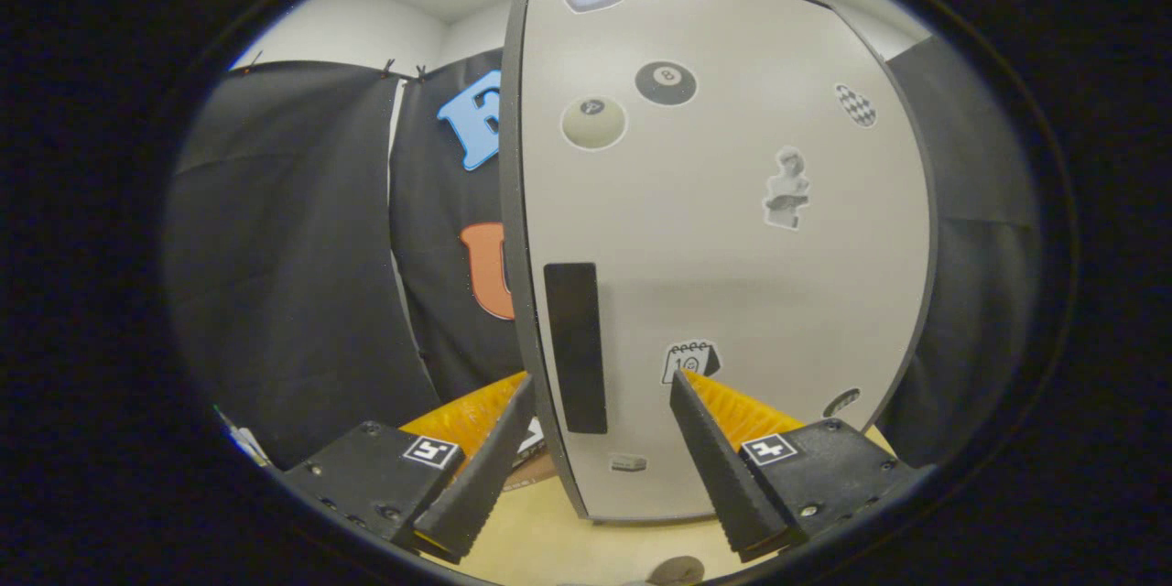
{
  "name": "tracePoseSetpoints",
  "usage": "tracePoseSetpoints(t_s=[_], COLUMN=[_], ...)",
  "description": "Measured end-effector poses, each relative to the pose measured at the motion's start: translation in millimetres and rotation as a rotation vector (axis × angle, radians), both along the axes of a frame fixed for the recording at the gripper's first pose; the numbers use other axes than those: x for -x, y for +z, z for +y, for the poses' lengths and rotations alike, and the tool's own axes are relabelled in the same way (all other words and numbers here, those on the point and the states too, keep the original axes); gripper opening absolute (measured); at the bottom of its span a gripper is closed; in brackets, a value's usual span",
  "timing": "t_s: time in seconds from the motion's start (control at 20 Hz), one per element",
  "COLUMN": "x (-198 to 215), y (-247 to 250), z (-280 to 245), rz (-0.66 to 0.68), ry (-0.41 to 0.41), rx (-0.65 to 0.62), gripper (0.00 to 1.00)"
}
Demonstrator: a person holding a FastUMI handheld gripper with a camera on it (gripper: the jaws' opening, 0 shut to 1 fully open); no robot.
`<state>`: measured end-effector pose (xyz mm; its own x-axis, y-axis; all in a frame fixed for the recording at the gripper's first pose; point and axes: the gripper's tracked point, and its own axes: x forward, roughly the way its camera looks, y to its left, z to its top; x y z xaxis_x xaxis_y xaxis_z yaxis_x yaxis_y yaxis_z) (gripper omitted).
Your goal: Open the shoe cabinet door, grab the shoes and put them into the shoe cabinet, then close the shoe cabinet door.
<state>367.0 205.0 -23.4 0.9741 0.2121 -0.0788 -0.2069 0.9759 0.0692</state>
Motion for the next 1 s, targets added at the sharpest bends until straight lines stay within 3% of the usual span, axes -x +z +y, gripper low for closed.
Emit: tracePoseSetpoints(t_s=[0.3, 0.55, 0.65, 1.0], x=[-29, -37, -36, -22], y=[-1, -1, -2, -5], z=[26, 15, 16, 10], rz=[0.007, 0.004, 0.010, 0.041], ry=[0.043, -0.044, -0.046, -0.025], rx=[-0.015, -0.023, -0.010, 0.017], gripper=[0.86, 0.51, 0.41, 0.34])
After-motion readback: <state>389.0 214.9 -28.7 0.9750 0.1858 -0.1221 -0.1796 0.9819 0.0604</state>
